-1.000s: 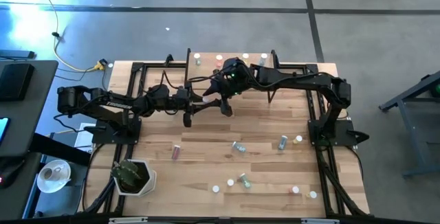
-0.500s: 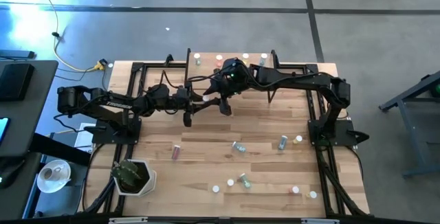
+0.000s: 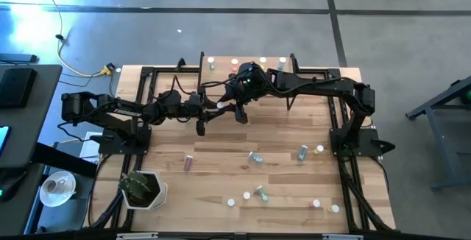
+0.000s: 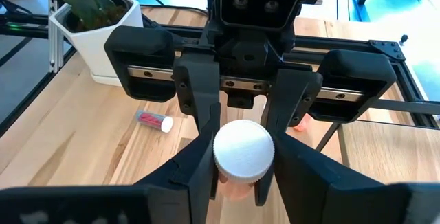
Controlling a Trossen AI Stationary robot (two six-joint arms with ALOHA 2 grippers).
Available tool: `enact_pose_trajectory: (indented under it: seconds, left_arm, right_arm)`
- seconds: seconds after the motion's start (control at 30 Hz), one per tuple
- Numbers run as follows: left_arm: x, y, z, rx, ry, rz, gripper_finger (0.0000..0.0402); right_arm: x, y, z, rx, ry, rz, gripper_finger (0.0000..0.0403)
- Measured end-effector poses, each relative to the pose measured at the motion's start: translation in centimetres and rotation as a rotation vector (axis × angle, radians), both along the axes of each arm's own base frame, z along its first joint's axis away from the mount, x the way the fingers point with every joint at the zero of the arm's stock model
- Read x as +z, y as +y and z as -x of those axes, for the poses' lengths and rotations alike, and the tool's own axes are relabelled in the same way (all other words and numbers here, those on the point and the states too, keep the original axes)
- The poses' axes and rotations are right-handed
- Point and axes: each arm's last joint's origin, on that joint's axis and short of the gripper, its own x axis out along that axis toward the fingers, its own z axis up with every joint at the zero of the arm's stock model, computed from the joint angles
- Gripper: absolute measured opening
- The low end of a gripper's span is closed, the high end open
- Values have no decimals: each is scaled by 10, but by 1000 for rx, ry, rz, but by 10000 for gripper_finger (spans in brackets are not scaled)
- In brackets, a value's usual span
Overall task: Pick and place medicine bottles onto shelf by color
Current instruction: Align the pink pill bottle with the pink bottle on the shelf
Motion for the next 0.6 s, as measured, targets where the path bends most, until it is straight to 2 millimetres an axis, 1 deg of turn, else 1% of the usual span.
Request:
enact_pose_trajectory:
  seconds: [0.43, 0.6]
  left_arm:
    - [0, 0, 0, 0, 0, 2, 98]
    - [0, 0, 0, 2, -2, 14, 119]
  right_arm:
    - [0, 0, 0, 0, 2, -1, 132]
    - [0, 0, 0, 0, 3, -1, 132]
